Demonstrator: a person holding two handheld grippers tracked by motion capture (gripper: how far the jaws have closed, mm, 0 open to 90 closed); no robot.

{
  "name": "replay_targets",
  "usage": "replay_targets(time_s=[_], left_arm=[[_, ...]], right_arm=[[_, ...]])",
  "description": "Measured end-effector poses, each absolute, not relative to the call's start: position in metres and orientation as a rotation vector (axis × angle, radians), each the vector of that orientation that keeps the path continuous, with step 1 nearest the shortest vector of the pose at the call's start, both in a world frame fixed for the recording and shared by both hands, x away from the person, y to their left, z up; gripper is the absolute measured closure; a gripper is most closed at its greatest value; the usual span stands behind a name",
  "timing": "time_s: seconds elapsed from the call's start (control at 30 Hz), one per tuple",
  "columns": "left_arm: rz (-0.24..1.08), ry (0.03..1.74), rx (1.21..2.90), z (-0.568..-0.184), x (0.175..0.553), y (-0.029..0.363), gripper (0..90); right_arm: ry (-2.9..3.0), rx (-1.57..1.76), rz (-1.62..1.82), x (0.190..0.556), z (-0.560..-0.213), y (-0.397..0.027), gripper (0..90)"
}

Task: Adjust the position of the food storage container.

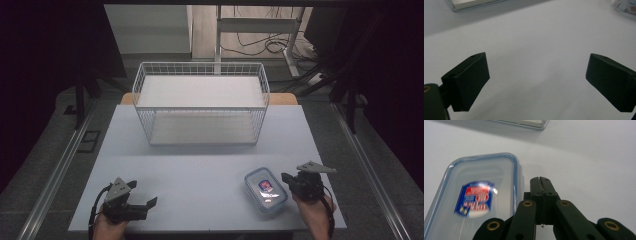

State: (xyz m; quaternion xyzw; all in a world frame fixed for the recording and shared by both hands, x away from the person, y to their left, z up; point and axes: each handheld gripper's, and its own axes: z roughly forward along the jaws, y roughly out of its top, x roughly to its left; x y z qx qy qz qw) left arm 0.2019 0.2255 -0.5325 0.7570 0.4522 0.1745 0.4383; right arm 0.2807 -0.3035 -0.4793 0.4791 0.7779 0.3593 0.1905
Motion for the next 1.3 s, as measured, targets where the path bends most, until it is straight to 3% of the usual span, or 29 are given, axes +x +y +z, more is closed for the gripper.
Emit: replay_targets(time_s=[0.37,0.57,0.83,1.3], left_arm=[[0.441,1.125,1.877,-0.533,0.201,0.226,4.8],[0.447,1.118,1.885,-0.532,0.201,0.225,4.8],[0.441,1.111,1.896,-0.532,0.202,0.223,4.9],[0.434,1.1,1.902,-0.533,0.203,0.221,4.8]], right_arm=[[2.16,1.433,0.961,0.213,-0.479,-0.314,89.5],[2.234,1.494,0.958,0.2,-0.492,-0.304,89.4],[2.265,1.512,0.953,0.217,-0.5,-0.298,89.4],[2.305,1.445,0.948,0.285,-0.504,-0.282,89.4]])
